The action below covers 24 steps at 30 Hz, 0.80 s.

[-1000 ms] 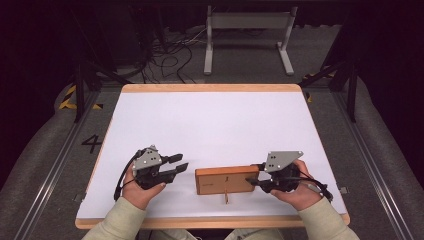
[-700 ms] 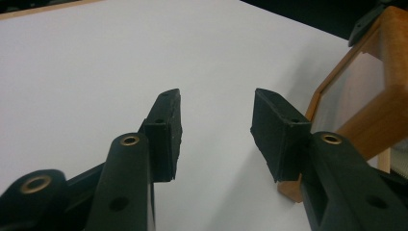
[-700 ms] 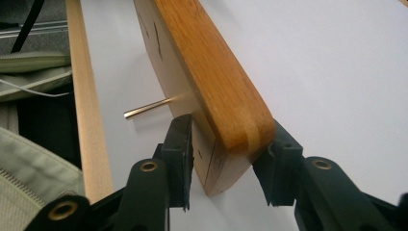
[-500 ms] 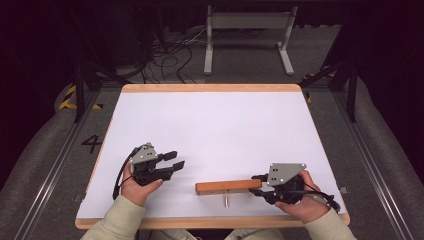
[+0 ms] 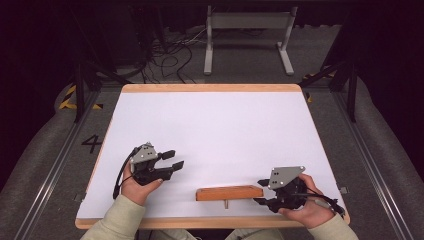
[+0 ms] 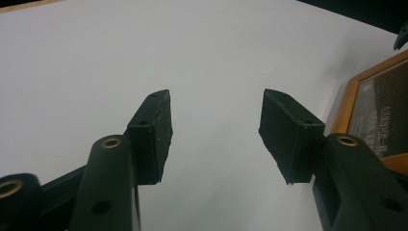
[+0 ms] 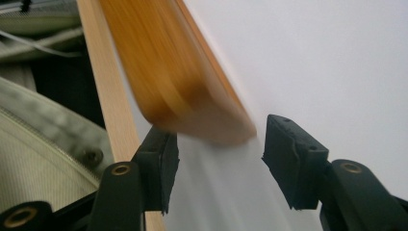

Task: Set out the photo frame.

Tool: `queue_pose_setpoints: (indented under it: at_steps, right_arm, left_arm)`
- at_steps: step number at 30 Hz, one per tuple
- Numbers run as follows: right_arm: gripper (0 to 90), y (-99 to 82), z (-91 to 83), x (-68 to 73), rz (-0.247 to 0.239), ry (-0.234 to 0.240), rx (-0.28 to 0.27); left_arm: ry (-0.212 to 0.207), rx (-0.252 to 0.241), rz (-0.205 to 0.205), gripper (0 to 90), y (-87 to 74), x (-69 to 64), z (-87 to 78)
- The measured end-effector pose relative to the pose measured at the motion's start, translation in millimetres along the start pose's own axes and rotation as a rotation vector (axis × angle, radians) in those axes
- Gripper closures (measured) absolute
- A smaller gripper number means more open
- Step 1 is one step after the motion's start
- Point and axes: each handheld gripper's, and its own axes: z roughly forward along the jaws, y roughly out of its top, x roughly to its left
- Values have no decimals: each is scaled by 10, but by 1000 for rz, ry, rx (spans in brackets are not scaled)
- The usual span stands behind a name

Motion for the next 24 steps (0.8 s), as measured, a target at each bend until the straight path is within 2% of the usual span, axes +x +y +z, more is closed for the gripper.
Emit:
queue_pose_setpoints:
  at_steps: [1, 2, 4, 5, 8, 10, 12, 16, 22, 24]
  right_arm:
    - [483, 0, 0, 0, 0, 0, 0]
    - [580, -62, 63, -28, 26, 22, 55]
    - [712, -95, 110, -37, 35, 35, 97]
    - [712, -95, 110, -37, 35, 35, 97]
    - [838, -127, 188, -53, 51, 48, 134]
    - [898, -141, 230, -58, 56, 73, 132]
    - [900, -138, 247, -58, 57, 87, 124]
    - [900, -128, 295, -70, 81, 108, 72]
    - [900, -125, 347, -106, 107, 89, 48]
    - [900, -121, 340, -136, 122, 73, 25]
  left_arm:
    - [0, 0, 0, 456, 0, 0, 0]
    - [3, 4, 2, 455, 0, 4, -1]
    - [0, 6, 1, 454, 1, 4, 1]
    - [0, 6, 1, 454, 1, 4, 1]
    - [-4, 14, 1, 454, 0, 1, 6]
    - [1, 19, -2, 451, -3, 2, 11]
    - [5, 21, 1, 449, -5, 9, 11]
    - [6, 21, -5, 441, -11, 16, 14]
    - [0, 21, 0, 432, -10, 14, 19]
    - [2, 22, -1, 431, -13, 14, 23]
